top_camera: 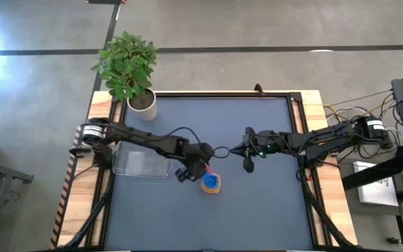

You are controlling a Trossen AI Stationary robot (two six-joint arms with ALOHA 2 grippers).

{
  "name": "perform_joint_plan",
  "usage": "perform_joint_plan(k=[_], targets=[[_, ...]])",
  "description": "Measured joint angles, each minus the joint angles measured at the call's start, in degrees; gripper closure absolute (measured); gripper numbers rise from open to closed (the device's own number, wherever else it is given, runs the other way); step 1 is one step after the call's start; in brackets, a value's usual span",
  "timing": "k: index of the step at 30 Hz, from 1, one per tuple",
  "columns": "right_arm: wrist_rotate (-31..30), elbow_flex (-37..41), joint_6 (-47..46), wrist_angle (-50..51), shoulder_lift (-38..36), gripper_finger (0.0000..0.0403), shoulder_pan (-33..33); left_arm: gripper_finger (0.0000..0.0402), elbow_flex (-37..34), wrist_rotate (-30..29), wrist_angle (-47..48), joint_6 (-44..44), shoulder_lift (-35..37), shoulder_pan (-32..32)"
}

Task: Nest measuring cups in basket
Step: Put the stacked colored measuring cups into the transparent bin

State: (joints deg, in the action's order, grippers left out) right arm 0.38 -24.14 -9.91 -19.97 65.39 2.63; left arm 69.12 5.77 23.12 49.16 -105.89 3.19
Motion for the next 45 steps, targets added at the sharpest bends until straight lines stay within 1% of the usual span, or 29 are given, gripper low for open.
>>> perform_joint_plan(k=[6,9,13,16,21,27,31,40,42,45], targets=[[-0.02,0.07,0.00,0.04,0.00,0.0394,0.00,0.0113,5.25,0.89,6.69,0.32,-4.13,-0.59],[-0.02,0.09,0.04,0.05,0.00,0.0394,0.00,0.0114,6.38,1.25,8.21,0.34,-5.31,-0.67],[-0.03,0.21,0.40,0.07,0.00,0.0394,0.00,0.0123,6.82,2.23,8.59,-0.11,-5.72,-0.64],[-0.04,0.29,0.53,0.04,0.00,0.0394,0.00,0.0140,7.76,3.90,8.63,-1.57,-5.70,-0.64],[-0.04,0.33,0.74,0.02,0.00,0.0394,0.00,0.0167,9.05,4.31,9.30,-2.78,-5.67,-0.64],[-0.04,0.49,0.72,0.02,0.00,0.0394,0.00,0.0171,9.14,4.40,11.41,-3.39,-5.69,-0.66],[-0.07,0.57,0.72,0.00,0.00,0.0394,0.00,0.0171,9.14,4.40,11.46,-4.86,-6.59,-0.66],[-0.13,0.61,0.69,-0.01,0.00,0.0394,0.00,0.0172,9.31,4.37,11.40,-5.12,-8.64,-0.66],[-0.13,0.61,0.70,-0.02,0.00,0.0394,0.00,0.0178,9.85,4.35,11.37,-5.30,-8.69,-0.66],[-0.13,0.68,0.70,-0.02,0.00,0.0394,0.01,0.0203,10.85,4.35,11.64,-5.31,-8.69,-0.66]])
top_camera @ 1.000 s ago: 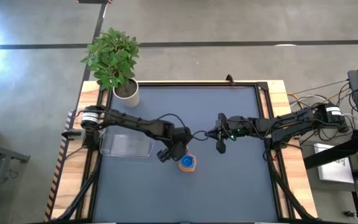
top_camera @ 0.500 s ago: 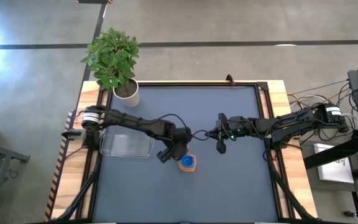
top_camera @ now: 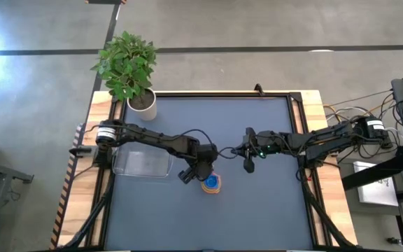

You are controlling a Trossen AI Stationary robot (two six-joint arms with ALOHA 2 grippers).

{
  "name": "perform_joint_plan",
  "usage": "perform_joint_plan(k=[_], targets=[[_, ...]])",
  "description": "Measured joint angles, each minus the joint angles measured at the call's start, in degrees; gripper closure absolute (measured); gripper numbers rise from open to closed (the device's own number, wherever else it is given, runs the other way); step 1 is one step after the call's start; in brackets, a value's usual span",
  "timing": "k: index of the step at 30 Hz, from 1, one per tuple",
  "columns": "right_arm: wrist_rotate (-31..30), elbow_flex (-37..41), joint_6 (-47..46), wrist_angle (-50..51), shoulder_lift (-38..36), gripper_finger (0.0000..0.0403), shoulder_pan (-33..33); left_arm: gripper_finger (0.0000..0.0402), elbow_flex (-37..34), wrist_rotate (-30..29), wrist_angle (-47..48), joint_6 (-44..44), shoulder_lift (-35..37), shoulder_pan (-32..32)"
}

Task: Nest measuring cups in basket
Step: Put the stacked colored measuring cups into the transparent bin

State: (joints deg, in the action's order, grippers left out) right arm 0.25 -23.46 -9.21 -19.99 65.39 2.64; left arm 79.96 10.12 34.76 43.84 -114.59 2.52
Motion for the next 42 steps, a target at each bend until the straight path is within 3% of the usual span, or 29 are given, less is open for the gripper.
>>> perform_joint_plan(k=[6,18,32,42], targets=[[0.08,0.02,0.00,0.00,0.00,0.0394,0.00,0.0257,0.91,-0.03,0.89,0.29,0.00,0.00],[0.11,0.02,0.11,0.02,0.00,0.0394,-0.01,0.0266,1.00,-0.10,2.32,-0.24,0.00,-0.02],[0.09,0.02,-0.14,0.02,0.00,0.0394,-0.01,0.0194,4.61,0.89,8.79,-4.13,0.00,-0.99],[0.09,0.02,-0.13,0.07,0.00,0.0394,0.00,0.0185,5.49,3.47,9.64,-4.23,0.04,-1.33]])
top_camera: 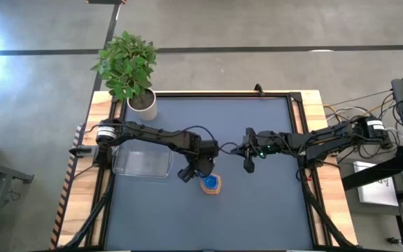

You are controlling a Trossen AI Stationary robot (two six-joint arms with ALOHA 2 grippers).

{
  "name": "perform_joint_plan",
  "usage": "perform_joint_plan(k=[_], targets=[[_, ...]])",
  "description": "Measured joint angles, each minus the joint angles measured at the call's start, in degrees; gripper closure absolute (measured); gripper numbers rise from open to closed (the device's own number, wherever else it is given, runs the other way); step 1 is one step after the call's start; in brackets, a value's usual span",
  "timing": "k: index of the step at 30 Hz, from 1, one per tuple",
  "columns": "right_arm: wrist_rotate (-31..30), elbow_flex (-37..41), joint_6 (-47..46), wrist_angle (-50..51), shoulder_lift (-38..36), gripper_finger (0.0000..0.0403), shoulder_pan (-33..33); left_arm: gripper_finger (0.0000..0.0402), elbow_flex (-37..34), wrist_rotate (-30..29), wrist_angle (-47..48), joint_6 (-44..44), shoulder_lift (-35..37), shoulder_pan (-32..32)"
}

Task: Nest measuring cups in basket
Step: Put the stacked colored measuring cups into the transparent bin

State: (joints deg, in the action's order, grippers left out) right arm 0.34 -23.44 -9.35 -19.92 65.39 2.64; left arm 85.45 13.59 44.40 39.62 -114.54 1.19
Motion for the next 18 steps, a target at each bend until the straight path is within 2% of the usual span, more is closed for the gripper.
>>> perform_joint_plan(k=[10,18], targets=[[0.00,0.00,0.27,0.00,0.00,0.0394,0.01,0.0190,-0.10,0.10,-0.15,0.50,-0.47,-0.09],[-0.02,0.02,0.24,0.02,0.00,0.0394,0.02,0.0242,-0.09,0.08,-0.22,0.76,-1.46,-0.13]])
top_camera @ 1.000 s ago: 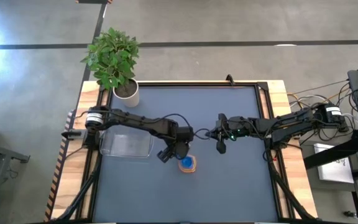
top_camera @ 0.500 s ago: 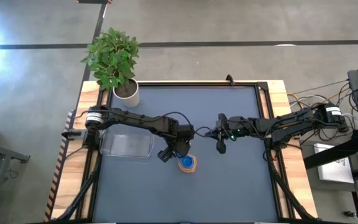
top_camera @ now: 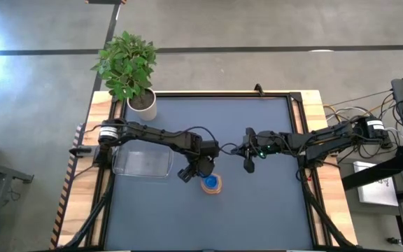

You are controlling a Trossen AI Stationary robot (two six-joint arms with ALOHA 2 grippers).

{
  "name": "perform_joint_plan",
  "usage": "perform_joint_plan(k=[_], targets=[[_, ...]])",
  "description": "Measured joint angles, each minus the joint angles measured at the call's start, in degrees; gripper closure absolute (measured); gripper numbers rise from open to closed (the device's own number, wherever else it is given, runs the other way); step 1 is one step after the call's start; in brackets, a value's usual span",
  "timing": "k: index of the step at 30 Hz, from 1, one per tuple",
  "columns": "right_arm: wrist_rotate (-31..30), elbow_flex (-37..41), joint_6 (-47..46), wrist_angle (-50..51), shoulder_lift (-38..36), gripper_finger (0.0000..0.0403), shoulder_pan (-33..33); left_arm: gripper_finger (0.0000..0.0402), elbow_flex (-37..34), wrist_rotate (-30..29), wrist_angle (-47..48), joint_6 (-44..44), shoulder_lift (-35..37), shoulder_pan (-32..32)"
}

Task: Nest measuring cups in basket
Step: Put the stacked colored measuring cups into the transparent bin

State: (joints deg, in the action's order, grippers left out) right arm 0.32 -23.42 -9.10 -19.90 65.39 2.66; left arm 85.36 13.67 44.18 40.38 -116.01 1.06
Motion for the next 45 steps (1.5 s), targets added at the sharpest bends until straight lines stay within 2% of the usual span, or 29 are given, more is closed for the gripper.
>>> perform_joint_plan(k=[5,17,27,37,45], targets=[[0.00,0.00,0.04,-0.02,0.00,0.0394,0.00,0.0272,0.00,-0.04,0.05,-0.02,0.00,-0.04],[-0.02,0.02,0.11,-0.02,0.00,0.0394,-0.02,0.0272,1.03,-5.76,-0.69,-0.33,0.07,-0.03],[0.00,0.09,-0.04,0.00,0.00,0.0394,0.00,0.0272,2.02,-6.08,1.09,-1.10,2.16,-0.04],[-0.13,0.09,-0.28,-0.02,0.00,0.0394,-0.02,0.0272,1.99,-5.69,10.97,-5.60,7.96,-1.25],[-0.31,0.09,-0.65,-0.04,0.00,0.0394,0.00,0.0272,1.53,-5.64,16.23,-10.43,17.15,-2.65]])
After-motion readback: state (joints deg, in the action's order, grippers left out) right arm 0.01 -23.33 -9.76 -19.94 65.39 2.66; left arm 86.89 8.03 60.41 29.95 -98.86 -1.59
